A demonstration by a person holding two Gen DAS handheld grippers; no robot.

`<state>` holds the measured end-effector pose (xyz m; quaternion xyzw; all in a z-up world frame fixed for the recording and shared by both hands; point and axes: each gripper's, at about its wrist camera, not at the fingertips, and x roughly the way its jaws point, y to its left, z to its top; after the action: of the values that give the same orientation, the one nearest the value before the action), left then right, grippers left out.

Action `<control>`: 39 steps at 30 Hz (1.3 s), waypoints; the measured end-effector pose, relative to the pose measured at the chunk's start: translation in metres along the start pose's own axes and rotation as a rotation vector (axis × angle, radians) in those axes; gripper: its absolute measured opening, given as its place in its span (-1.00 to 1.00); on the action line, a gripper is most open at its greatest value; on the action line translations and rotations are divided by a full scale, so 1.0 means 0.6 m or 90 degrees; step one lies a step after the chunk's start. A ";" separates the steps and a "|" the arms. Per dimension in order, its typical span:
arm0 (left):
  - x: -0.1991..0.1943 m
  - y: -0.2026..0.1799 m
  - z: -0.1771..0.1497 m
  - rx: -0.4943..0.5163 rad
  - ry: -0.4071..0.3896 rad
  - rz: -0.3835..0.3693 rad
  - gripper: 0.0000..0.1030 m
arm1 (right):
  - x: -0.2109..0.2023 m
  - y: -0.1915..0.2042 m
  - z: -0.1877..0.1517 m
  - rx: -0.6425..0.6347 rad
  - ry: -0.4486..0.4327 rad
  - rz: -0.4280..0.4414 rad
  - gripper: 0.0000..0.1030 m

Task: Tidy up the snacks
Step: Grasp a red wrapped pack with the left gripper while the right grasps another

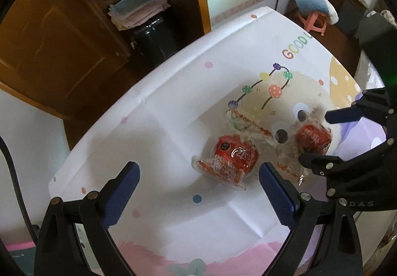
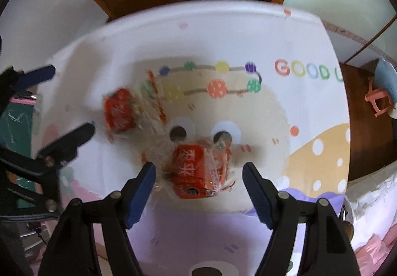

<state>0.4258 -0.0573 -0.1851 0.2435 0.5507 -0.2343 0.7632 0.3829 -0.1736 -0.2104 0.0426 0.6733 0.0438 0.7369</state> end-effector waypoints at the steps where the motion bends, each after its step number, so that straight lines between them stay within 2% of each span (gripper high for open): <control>1: 0.006 -0.001 0.001 0.003 0.002 -0.008 0.87 | 0.008 0.001 -0.001 -0.004 0.006 0.000 0.32; 7: 0.035 -0.015 0.011 0.023 0.024 -0.044 0.87 | 0.009 0.002 -0.010 -0.014 0.005 0.003 0.21; 14: 0.074 -0.027 0.019 0.036 0.052 -0.063 0.85 | 0.007 -0.013 -0.031 -0.009 0.018 0.012 0.22; 16: 0.082 -0.031 0.020 0.037 0.057 -0.066 0.77 | 0.006 -0.018 -0.032 -0.002 0.021 0.017 0.24; 18: 0.088 -0.034 0.022 0.037 0.061 -0.069 0.52 | 0.007 -0.025 -0.034 0.010 0.025 0.021 0.26; 21: 0.097 -0.038 0.025 0.034 0.068 -0.081 0.36 | 0.010 -0.032 -0.035 0.030 0.034 0.027 0.31; 25: 0.091 -0.040 0.020 0.027 0.057 -0.090 0.09 | 0.015 -0.051 -0.028 0.035 0.040 0.030 0.31; 26: 0.088 -0.040 0.019 0.023 0.056 -0.096 -0.04 | 0.018 -0.051 -0.025 0.035 0.042 0.030 0.28; 27: 0.086 -0.041 0.015 0.020 0.054 -0.092 -0.06 | 0.018 -0.052 -0.025 0.034 0.043 0.032 0.17; 30: 0.079 -0.045 0.008 0.004 0.057 -0.067 -0.09 | 0.017 -0.049 -0.028 0.029 0.043 0.035 0.08; 34: 0.053 -0.044 -0.003 -0.022 0.062 -0.048 -0.09 | 0.007 -0.037 -0.038 0.028 0.029 0.039 0.07; 39: -0.027 -0.032 -0.022 -0.067 0.038 -0.024 -0.09 | -0.045 -0.031 -0.049 0.019 0.000 0.057 0.07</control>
<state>0.3996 -0.0622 -0.1754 0.1995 0.5891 -0.2124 0.7537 0.3512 -0.1953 -0.1889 0.0838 0.6715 0.0668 0.7332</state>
